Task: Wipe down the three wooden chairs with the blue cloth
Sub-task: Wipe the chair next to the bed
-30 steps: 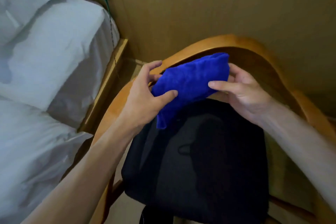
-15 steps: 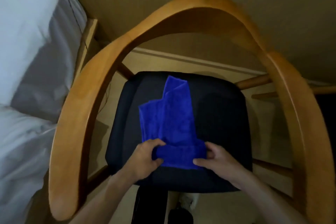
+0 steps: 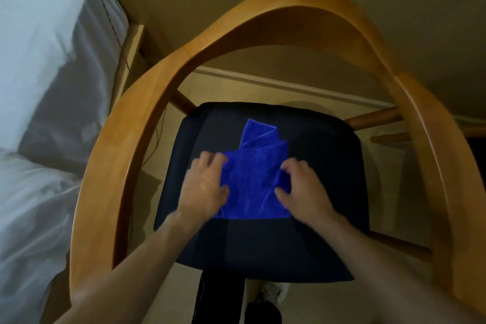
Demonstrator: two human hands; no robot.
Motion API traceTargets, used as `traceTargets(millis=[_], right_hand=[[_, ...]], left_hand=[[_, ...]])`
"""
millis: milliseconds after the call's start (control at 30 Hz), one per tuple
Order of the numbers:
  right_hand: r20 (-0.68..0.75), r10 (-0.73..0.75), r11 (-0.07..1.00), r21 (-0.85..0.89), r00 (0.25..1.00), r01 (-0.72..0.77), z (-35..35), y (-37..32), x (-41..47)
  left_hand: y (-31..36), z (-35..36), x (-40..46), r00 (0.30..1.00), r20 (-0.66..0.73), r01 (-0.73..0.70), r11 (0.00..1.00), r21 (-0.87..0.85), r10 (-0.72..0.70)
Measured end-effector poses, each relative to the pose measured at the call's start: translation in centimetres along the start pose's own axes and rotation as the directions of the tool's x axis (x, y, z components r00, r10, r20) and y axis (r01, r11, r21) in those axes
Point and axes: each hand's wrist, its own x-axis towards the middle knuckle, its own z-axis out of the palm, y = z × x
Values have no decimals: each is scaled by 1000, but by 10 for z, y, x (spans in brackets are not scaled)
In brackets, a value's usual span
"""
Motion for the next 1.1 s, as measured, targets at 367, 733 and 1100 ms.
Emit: traceTargets(millis=[367,733,1100], right_hand=[[152,-109,992,-41,982,116,-13,4,31],[138,27,990,130,990,-46,-4,-12,87],[512,-230,887,-240,828,395,-24,-42,93]], left_hand=[[-30,14,21,971,108,-220,975,29,216],[-1,-3,95,961,229,-156,988,-23,157],[-14,-20,97,781,547,-431,894,121,302]])
